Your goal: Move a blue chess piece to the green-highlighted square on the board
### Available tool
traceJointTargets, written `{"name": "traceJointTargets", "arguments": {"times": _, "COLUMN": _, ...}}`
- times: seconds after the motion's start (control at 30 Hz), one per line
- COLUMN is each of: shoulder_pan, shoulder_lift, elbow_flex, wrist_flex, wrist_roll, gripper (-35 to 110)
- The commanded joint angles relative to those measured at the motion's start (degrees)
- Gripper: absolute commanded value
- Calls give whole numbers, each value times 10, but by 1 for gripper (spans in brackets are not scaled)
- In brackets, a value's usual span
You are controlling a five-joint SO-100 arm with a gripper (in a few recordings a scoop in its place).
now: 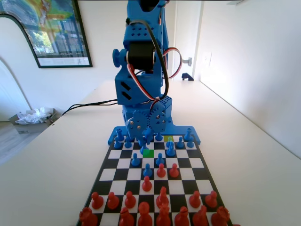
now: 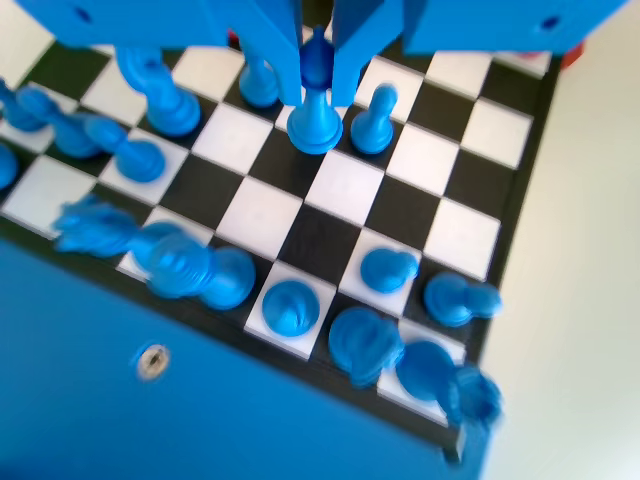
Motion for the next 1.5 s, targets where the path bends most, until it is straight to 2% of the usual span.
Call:
{"name": "traceJointTargets", "arguments": {"times": 0.0, "shoulder_pan": 8, "shoulder_lift": 11, "elbow_flex": 13, "wrist_flex": -8, "wrist_roll": -9, "gripper": 1}}
{"name": "traceJointTargets", "arguments": {"times": 1.13, "shoulder_pan": -9, "shoulder_lift": 13, "elbow_flex": 57, "wrist_flex": -52, "wrist_roll": -5, "gripper": 1}}
{"name": "traceJointTargets", "arguments": {"times": 1.47, "shoulder_pan": -11, "shoulder_lift": 13, "elbow_flex": 52, "wrist_flex": -49, "wrist_roll": -10, "gripper": 12}}
